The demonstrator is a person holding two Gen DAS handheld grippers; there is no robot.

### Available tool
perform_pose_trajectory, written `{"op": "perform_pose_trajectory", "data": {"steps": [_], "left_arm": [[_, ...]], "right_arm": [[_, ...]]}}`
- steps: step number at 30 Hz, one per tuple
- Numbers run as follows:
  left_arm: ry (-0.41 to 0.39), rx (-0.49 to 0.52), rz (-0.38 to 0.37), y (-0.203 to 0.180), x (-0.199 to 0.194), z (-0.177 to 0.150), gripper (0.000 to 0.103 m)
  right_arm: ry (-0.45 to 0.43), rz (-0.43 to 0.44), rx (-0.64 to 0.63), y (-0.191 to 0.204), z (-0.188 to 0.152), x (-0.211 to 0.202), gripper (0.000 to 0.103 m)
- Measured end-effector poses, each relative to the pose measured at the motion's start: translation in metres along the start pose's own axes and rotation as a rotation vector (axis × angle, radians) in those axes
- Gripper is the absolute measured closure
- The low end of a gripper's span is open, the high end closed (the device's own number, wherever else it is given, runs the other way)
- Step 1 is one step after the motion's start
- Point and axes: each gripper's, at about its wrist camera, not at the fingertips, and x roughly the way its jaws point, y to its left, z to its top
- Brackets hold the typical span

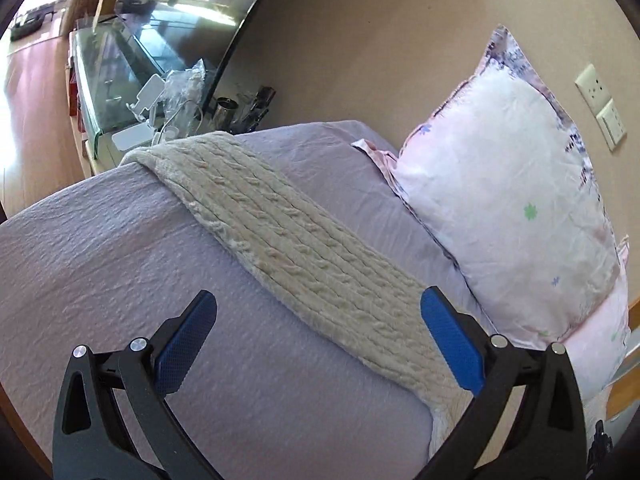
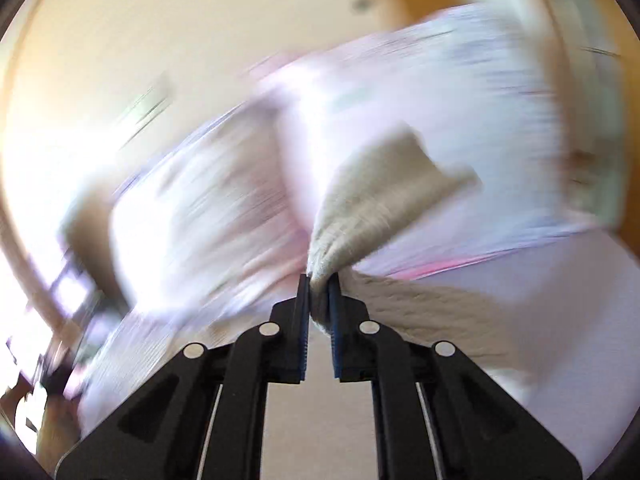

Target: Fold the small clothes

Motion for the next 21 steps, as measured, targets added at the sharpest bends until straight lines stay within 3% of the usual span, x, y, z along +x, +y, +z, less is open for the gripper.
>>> {"op": "perform_pose_trajectory", "data": {"steps": [1, 2, 3, 5, 7, 12, 14, 16, 19, 21], "left_arm": [[-0.003, -0.015, 0.003, 0.003, 0.002, 0.002, 0.001], [-0.002, -0.041, -0.002, 0.007, 0.006, 0.006, 0.001], [0.003, -0.074, -0.006, 0.012, 0.010, 0.009, 0.001], [-0.007, -0.143, -0.028, 0.021, 0.014, 0.015, 0.002], [-0.003, -0.174, -0.030, 0.027, 0.019, 0.024, 0.007], [-0.016, -0.283, -0.047, 0.056, 0.030, 0.047, 0.039], [-0.008, -0.345, -0.043, 0.070, 0.035, 0.053, 0.067], [0.011, -0.365, -0.027, 0.077, 0.040, 0.057, 0.088], [-0.007, -0.310, -0.025, 0.061, 0.036, 0.063, 0.095], [-0.042, -0.180, -0.093, 0.020, 0.025, 0.065, 0.096]], "right_arm": [[0.089, 0.094, -0.043, 0.029, -0.012, 0.020, 0.082], [0.165, 0.166, -0.069, 0.054, -0.025, 0.036, 0.064], [0.200, 0.197, -0.088, 0.070, -0.035, 0.044, 0.055], [0.171, 0.199, -0.127, 0.086, -0.043, 0.043, 0.035], [0.110, 0.144, -0.140, 0.082, -0.041, 0.033, 0.027], [0.068, 0.073, -0.032, 0.027, -0.025, 0.012, 0.020], [0.062, 0.039, 0.001, 0.008, -0.024, 0.012, 0.019], [0.064, 0.028, 0.035, -0.007, -0.026, 0.010, 0.018], [0.072, 0.021, 0.064, -0.021, -0.029, 0.009, 0.018], [0.070, 0.013, 0.059, -0.024, -0.030, 0.009, 0.018]]}}
